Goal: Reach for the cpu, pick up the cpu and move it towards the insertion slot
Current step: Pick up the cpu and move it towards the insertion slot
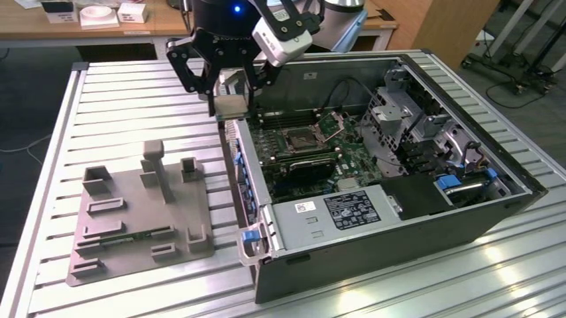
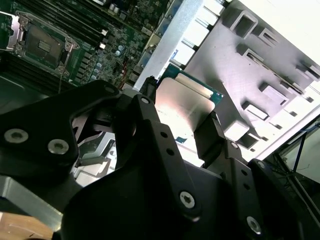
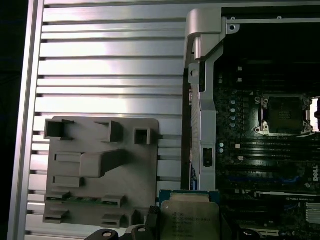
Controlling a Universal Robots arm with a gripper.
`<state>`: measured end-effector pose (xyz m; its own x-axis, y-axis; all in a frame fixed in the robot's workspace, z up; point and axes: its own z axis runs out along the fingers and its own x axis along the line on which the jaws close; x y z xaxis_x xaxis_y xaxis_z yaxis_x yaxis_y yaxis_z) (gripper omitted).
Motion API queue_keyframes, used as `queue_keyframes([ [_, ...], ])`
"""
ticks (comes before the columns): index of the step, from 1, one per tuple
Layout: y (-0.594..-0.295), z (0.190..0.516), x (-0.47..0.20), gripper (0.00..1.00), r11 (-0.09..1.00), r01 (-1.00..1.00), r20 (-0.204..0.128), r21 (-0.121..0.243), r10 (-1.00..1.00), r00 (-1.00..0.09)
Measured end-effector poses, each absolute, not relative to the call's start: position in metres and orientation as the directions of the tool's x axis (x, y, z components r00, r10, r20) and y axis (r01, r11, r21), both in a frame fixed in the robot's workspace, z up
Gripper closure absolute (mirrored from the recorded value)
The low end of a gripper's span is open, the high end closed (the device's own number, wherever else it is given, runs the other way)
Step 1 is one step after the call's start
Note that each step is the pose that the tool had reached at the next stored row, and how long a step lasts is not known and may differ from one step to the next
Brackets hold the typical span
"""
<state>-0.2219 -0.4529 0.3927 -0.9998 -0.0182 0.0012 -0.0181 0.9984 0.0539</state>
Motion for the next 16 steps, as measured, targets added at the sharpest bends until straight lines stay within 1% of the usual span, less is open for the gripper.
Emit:
queue_keyframes([
  [16,-0.4529,0.3927,-0.2165,0.45,0.998,-0.018,0.001,0.054,-0.018,-1.000],
])
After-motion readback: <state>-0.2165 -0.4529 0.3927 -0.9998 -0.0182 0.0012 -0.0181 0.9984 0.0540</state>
